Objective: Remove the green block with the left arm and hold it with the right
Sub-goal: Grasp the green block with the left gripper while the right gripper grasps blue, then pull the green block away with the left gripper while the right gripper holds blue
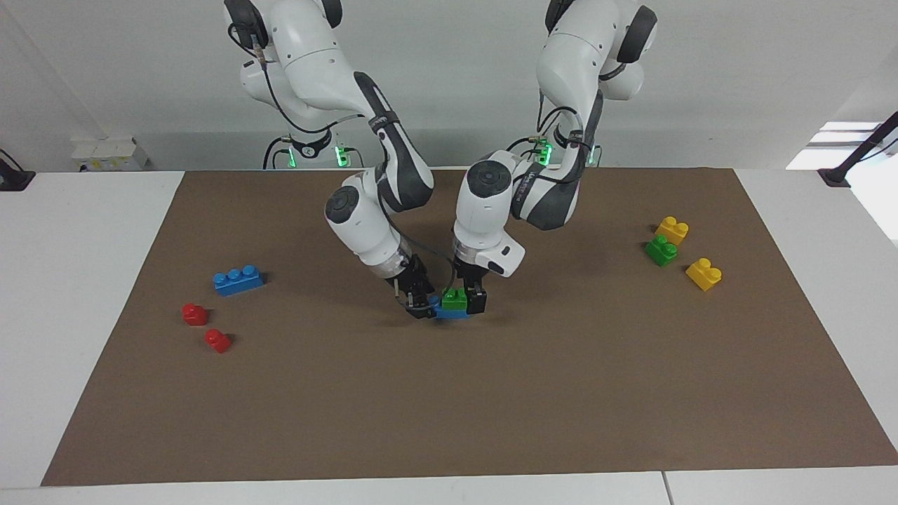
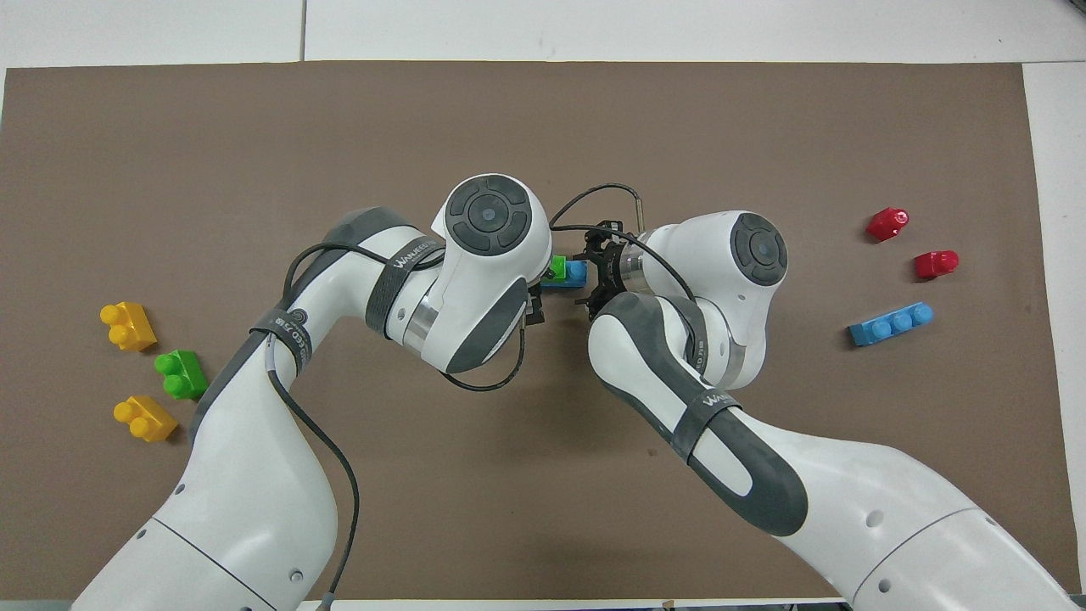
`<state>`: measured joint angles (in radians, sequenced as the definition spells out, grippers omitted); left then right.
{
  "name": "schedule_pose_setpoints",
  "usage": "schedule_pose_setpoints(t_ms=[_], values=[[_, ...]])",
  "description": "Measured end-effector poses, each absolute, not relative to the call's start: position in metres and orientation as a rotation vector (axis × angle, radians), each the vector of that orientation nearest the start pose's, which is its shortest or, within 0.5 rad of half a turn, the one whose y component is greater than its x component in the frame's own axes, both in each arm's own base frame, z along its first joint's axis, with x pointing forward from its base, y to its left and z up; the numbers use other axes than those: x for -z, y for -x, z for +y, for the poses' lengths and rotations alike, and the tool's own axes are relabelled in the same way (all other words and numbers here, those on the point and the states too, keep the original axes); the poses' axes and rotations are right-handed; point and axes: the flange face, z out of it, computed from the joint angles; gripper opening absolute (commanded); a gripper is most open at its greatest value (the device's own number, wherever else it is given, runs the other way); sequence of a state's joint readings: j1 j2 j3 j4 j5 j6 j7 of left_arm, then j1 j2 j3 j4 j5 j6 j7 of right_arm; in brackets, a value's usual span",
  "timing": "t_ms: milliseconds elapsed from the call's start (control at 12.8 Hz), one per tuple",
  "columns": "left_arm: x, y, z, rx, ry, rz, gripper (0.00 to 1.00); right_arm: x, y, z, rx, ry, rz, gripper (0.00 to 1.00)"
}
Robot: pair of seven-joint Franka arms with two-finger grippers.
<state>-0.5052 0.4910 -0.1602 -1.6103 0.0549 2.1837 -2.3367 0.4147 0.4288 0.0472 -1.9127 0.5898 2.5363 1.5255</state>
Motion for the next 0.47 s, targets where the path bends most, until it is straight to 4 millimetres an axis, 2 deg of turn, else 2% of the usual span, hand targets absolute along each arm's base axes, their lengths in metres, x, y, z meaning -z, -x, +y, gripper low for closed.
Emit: schedule_pose_setpoints(t_ms=[234,468], values=[[-0.3535,-0.5535,-0.4139,0.033,-2.054,2.254,1.0,-0.2887,-0.5813,0.28,-0.324,1.986,1.904,0.0],[-0.3519,-0.553,-0.4141,0.034,-2.043,2.259,1.0,-0.289,-0.5813,0.2808,-0.321,1.984,1.902,0.0]])
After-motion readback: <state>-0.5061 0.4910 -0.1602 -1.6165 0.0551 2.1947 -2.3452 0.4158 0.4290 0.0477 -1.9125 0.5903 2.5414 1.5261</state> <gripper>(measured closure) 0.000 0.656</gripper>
